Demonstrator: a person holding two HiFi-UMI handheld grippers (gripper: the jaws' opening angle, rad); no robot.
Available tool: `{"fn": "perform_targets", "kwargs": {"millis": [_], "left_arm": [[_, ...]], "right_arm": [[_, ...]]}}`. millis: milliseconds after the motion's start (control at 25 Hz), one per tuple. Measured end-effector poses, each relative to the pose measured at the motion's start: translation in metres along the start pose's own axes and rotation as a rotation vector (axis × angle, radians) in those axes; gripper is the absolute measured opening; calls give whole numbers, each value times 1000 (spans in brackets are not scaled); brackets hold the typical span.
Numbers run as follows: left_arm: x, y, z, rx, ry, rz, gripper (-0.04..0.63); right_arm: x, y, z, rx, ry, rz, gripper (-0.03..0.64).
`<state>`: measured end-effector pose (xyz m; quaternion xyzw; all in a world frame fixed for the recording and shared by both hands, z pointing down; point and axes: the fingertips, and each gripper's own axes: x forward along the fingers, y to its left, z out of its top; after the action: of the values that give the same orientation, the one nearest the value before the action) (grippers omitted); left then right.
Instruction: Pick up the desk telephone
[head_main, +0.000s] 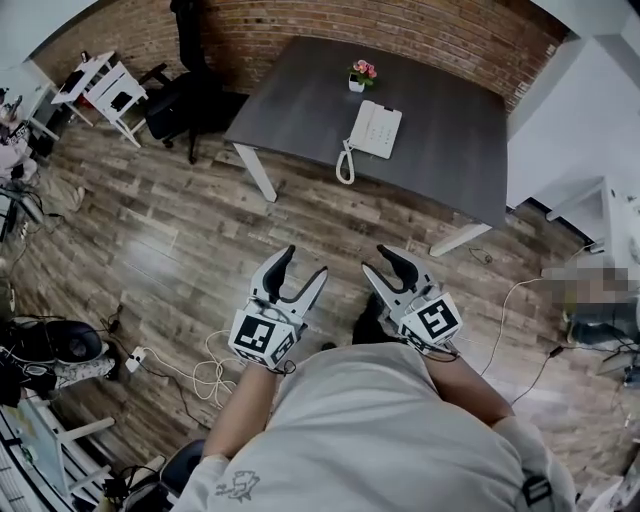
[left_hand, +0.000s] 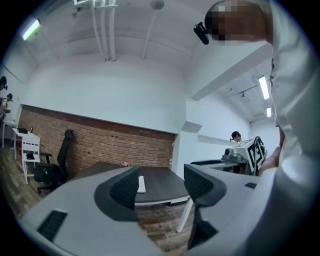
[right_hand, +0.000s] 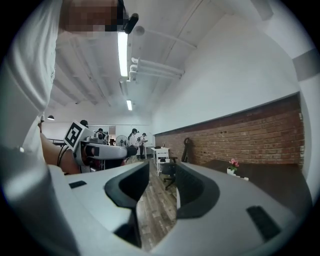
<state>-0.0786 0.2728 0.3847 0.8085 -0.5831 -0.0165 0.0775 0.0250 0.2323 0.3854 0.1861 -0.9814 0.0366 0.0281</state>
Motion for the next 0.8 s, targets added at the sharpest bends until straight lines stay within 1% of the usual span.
{"fn": "perform_targets", "kwargs": {"millis": [200,360,600,800], "left_arm": [[55,18,7,-1,11,16,295],[107,25,14,-8,22,13,295],[185,25,22,1,25,-5,295],[233,19,22,1,32,-24,295]], "right_arm": [[25,-52,4,6,5,43,169],[37,-103,11,15,9,57,169],[37,-180,16,21,1,51,167],[29,-229,15,39,-8,31,166]]}}
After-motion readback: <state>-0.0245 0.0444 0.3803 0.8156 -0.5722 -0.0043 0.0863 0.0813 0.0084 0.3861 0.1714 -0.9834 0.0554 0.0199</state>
